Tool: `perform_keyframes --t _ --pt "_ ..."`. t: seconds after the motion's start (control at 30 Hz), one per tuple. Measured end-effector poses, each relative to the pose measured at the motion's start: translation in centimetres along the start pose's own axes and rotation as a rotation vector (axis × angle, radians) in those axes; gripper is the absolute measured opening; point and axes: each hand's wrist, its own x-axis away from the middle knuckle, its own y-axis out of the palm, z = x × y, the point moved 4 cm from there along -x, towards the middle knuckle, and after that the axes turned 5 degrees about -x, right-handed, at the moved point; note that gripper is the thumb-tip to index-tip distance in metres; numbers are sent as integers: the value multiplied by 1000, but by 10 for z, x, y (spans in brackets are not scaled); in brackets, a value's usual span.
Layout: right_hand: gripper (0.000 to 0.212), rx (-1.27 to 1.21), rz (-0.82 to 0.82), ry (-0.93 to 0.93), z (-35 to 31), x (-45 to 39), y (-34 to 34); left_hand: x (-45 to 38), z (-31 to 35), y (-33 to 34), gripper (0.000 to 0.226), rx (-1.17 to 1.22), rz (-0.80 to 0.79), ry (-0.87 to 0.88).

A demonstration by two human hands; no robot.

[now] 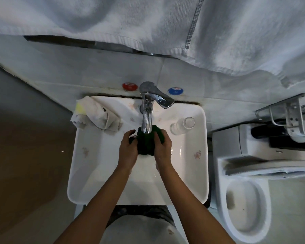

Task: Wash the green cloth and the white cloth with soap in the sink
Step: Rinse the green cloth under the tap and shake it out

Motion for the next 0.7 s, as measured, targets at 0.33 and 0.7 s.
perform_keyframes --t 0.33,0.7 --pt "24 -41 55 142 9 6 20 3 5 21 31 -232 141 6" --pt "33 28 57 21 -7 -4 26 -9 11 13 40 -214 257 101"
